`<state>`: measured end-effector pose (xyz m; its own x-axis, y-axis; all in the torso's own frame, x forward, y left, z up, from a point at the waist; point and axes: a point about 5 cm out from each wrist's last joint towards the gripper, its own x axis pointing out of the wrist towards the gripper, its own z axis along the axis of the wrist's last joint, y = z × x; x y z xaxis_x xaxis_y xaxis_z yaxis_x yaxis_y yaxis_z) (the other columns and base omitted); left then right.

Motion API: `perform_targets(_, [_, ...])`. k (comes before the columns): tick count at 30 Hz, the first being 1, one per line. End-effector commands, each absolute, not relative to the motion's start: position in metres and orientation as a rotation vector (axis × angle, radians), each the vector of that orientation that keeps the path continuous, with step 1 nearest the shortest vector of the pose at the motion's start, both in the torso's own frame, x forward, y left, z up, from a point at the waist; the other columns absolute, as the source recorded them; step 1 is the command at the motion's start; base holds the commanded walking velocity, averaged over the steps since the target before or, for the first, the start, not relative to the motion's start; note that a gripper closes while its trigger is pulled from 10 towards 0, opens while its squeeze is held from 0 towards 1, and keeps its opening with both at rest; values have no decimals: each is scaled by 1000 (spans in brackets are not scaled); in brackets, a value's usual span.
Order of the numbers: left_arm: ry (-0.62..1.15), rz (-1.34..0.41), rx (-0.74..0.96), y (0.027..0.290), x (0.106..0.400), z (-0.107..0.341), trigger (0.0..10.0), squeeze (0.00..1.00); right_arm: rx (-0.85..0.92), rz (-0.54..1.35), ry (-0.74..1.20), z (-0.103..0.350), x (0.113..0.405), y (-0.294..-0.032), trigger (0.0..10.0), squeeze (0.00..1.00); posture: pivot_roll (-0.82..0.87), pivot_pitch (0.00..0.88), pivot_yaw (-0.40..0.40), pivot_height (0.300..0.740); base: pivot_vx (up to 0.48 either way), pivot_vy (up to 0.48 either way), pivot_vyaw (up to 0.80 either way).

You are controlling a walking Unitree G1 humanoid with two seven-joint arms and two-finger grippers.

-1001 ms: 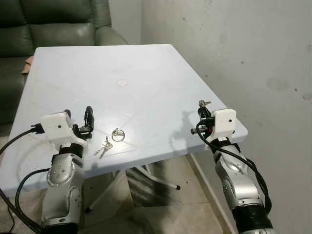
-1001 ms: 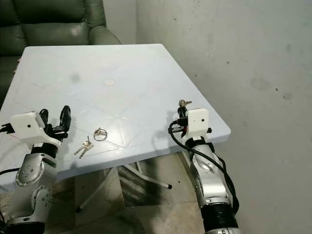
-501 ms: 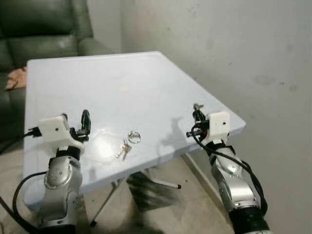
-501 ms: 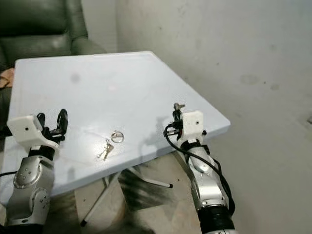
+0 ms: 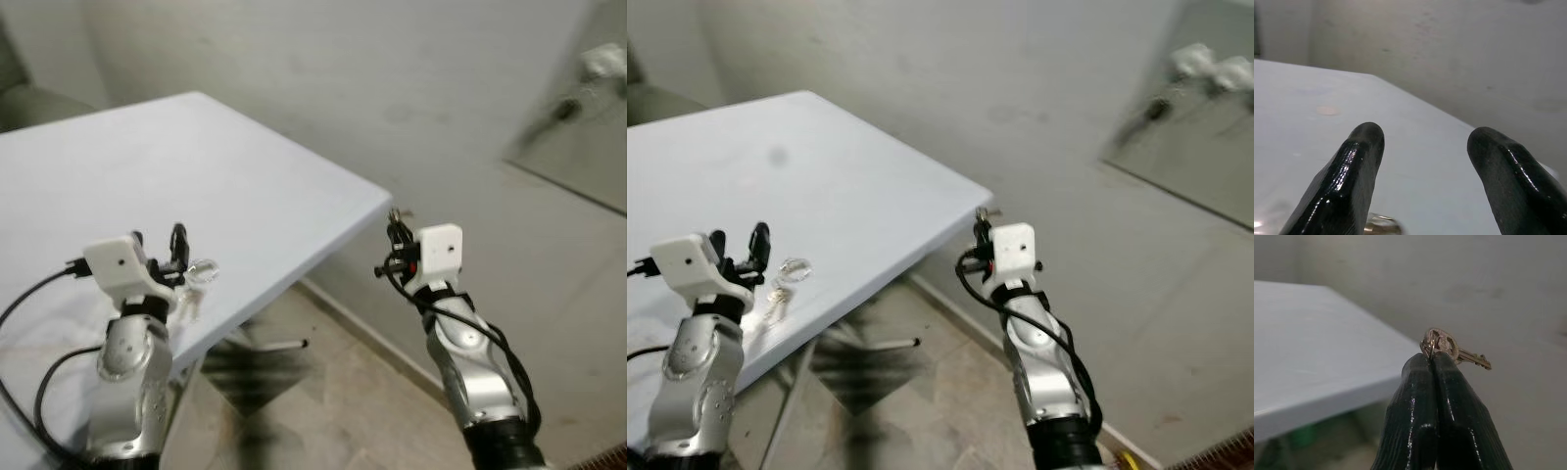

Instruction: Hang keys on a hook

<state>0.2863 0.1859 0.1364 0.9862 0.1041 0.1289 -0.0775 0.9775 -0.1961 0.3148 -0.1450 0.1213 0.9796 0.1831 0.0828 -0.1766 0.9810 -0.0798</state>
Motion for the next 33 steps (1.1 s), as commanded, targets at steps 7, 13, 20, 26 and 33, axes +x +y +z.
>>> perform_targets(7, [-108,112,-158,191,287,134,10000,0,-70,192,-107,127,315,-140,10000,0,-71,0,-61,728,0,0,-771])
perform_targets(13, [-71,112,-170,190,288,132,10000,0,-73,191,-105,127,314,-141,10000,0,-72,0,-61,728,0,0,-772])
perform_targets(20, [-65,105,-171,186,287,131,10000,0,-76,194,-103,127,314,-140,10000,0,-69,0,-63,728,0,0,-769])
perform_targets(26, [-58,84,-130,182,284,130,10000,0,-77,194,-97,126,314,-140,10000,0,-65,0,-64,728,0,0,-769])
perform_targets(33, [-61,44,-45,177,283,131,10000,0,-71,192,-95,126,313,-140,10000,0,-66,0,-67,728,0,0,-658])
